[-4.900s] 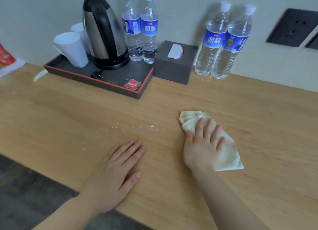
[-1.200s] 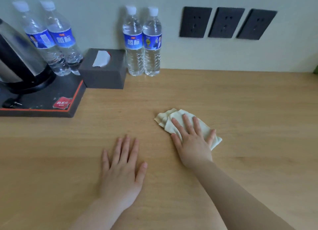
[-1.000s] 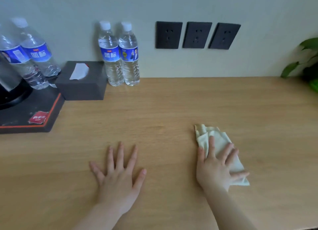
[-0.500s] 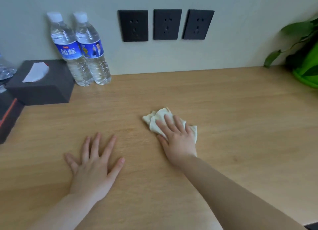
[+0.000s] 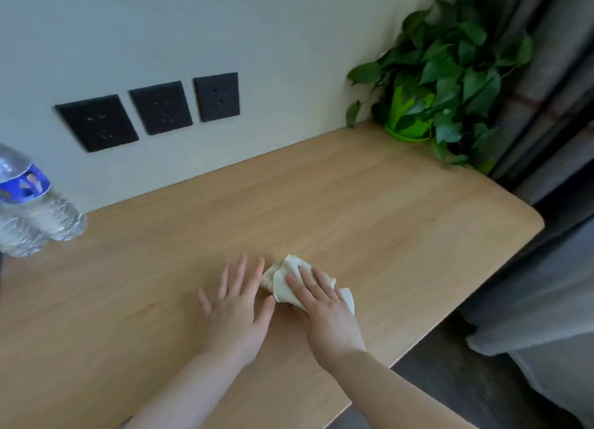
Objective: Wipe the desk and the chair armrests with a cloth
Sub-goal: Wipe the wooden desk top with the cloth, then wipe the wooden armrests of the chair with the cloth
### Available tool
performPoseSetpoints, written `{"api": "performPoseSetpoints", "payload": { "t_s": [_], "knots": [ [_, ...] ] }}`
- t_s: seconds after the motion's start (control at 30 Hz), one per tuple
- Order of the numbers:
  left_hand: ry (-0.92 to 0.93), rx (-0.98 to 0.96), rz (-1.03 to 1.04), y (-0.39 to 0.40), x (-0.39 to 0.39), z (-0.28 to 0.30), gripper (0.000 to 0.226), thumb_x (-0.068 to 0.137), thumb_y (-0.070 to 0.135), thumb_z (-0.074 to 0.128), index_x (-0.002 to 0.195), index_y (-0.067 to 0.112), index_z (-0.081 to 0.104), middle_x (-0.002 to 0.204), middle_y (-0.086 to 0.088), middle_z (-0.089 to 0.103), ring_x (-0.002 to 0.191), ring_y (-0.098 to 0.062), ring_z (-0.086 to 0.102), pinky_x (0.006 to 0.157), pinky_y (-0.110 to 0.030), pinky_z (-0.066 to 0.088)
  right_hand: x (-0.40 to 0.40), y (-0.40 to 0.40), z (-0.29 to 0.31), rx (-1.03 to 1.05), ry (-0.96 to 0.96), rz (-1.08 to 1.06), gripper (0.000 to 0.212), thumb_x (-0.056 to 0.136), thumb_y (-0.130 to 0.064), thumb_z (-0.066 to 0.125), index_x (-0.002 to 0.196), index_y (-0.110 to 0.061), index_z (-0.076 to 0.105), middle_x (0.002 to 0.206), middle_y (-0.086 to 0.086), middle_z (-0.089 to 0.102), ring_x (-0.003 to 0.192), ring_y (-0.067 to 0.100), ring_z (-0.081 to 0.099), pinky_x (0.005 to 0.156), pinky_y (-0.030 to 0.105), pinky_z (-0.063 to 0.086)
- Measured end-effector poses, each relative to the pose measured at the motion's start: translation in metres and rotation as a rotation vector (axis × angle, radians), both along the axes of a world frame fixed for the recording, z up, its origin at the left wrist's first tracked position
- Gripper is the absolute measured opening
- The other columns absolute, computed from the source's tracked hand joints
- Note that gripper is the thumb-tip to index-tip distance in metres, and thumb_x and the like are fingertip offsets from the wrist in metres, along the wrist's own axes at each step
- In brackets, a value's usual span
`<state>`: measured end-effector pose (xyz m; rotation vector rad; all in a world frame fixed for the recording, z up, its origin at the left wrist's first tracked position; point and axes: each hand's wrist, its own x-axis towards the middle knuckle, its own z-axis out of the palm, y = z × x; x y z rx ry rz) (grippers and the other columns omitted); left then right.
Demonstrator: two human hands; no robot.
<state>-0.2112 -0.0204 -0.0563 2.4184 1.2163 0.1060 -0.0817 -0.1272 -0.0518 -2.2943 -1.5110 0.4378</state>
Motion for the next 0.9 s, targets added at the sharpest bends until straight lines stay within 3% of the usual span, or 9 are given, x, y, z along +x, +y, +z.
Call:
{"api": "performPoseSetpoints", "payload": {
  "t_s": [0.07, 0.13, 0.3, 0.43, 0.57, 0.67, 0.9],
  "knots": [
    [-0.052, 0.011, -0.128, -0.003, 0.031, 0.019, 0.06, 0.091, 0.058, 0.026, 0.144, 0.05, 0.0, 0.154, 0.02, -0.018, 0.142, -0.012, -0.023, 0.109, -0.064, -0.006, 0.01, -0.016, 0.015, 0.073, 0.007, -0.196, 0.066, 0.096, -0.001, 0.035, 0.148, -0.035, 0.015, 0.158, -0.013, 0.006, 0.145, 0.013, -0.006, 0.117, 0.036, -0.001],
    [-0.089, 0.032, -0.259, -0.013, 0.061, 0.038, 0.06, 0.091, 0.058, 0.026, 0.145, 0.049, 0.001, 0.155, 0.019, -0.018, 0.142, -0.014, -0.024, 0.11, -0.063, -0.008, 0.017, -0.038, 0.033, 0.148, 0.003, -0.416, 0.057, 0.1, -0.01, 0.036, 0.148, -0.034, 0.018, 0.158, -0.013, 0.009, 0.146, 0.015, -0.004, 0.116, 0.036, -0.001],
    [-0.164, 0.125, -0.627, -0.082, 0.131, 0.071, 0.061, 0.091, 0.058, 0.02, 0.147, 0.045, 0.0, 0.158, 0.012, -0.013, 0.143, -0.019, -0.019, 0.111, -0.06, -0.009, 0.02, -0.132, 0.066, 0.312, 0.011, -0.903, 0.046, 0.101, -0.02, 0.038, 0.145, -0.031, 0.029, 0.156, -0.009, 0.022, 0.145, 0.021, 0.009, 0.115, 0.048, 0.017],
    [-0.202, 0.15, -0.893, -0.177, 0.174, 0.077, 0.058, 0.095, 0.05, 0.026, 0.148, 0.041, 0.003, 0.16, 0.008, -0.008, 0.144, -0.02, -0.017, 0.109, -0.064, -0.005, 0.007, -0.24, 0.068, 0.414, 0.041, -1.238, 0.045, 0.101, -0.027, 0.036, 0.145, -0.034, 0.028, 0.153, -0.013, 0.028, 0.145, 0.014, 0.009, 0.113, 0.046, 0.025],
    [-0.26, 0.184, -1.136, -0.286, 0.205, 0.074, 0.059, 0.094, 0.047, 0.03, 0.148, 0.037, 0.009, 0.161, 0.006, -0.002, 0.145, -0.02, -0.012, 0.111, -0.061, -0.002, -0.004, -0.349, 0.056, 0.484, 0.041, -1.474, 0.044, 0.101, -0.023, 0.038, 0.143, -0.033, 0.034, 0.153, -0.015, 0.027, 0.144, 0.01, 0.012, 0.114, 0.038, 0.023],
    [-0.246, 0.211, -1.299, -0.363, 0.224, 0.056, 0.059, 0.095, 0.046, 0.03, 0.149, 0.036, 0.009, 0.161, 0.004, 0.0, 0.145, -0.022, -0.011, 0.112, -0.059, -0.003, -0.011, -0.415, 0.034, 0.508, 0.036, -1.649, 0.043, 0.101, -0.025, 0.038, 0.142, -0.036, 0.034, 0.147, -0.023, 0.03, 0.143, 0.008, 0.014, 0.107, 0.029, 0.027],
    [-0.141, 0.349, -1.645, -0.512, 0.285, -0.029, 0.054, 0.099, 0.037, 0.029, 0.15, 0.03, 0.01, 0.161, 0.003, 0.002, 0.146, -0.021, -0.005, 0.116, -0.048, 0.002, -0.026, -0.516, -0.058, 0.411, 0.101, -1.91, 0.047, 0.1, -0.029, 0.04, 0.144, -0.039, 0.027, 0.153, -0.018, 0.026, 0.144, 0.008, 0.01, 0.114, 0.044, 0.028]
  ]
}}
